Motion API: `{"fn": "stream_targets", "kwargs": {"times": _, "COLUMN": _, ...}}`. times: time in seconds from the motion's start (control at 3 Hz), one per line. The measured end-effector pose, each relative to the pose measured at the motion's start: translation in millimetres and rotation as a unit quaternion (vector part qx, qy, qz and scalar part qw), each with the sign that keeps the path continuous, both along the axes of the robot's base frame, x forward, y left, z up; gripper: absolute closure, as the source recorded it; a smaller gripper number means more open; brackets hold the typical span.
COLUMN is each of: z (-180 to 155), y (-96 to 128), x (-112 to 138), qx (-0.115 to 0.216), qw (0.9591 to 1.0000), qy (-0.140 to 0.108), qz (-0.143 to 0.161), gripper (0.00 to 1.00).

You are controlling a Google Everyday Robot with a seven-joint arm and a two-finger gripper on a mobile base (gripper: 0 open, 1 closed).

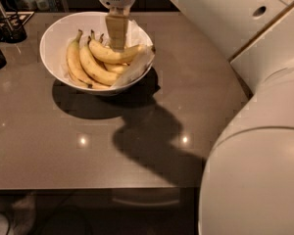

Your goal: Pick banana from white bowl

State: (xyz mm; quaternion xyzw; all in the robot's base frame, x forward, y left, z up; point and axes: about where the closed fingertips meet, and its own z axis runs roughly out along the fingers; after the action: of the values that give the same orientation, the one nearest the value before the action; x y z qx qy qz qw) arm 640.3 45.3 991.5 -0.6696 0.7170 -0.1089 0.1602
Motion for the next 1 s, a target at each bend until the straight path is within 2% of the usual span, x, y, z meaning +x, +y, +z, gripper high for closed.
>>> {"fn": "stream_targets", "kwargs": {"times": 0.33, "z": -14, "y": 10, "x": 11, "qx": 0.001, "qw": 0.9998, "qy": 0.021, "qz": 0.003, "gripper": 0.37}}
{"fn": "stream_targets", "kwargs": {"times": 1.0, "z": -45, "y": 28, "x": 24, "qx": 0.008, "qw": 0.9979, "qy": 0.063, "qz": 0.006, "gripper": 0.39}}
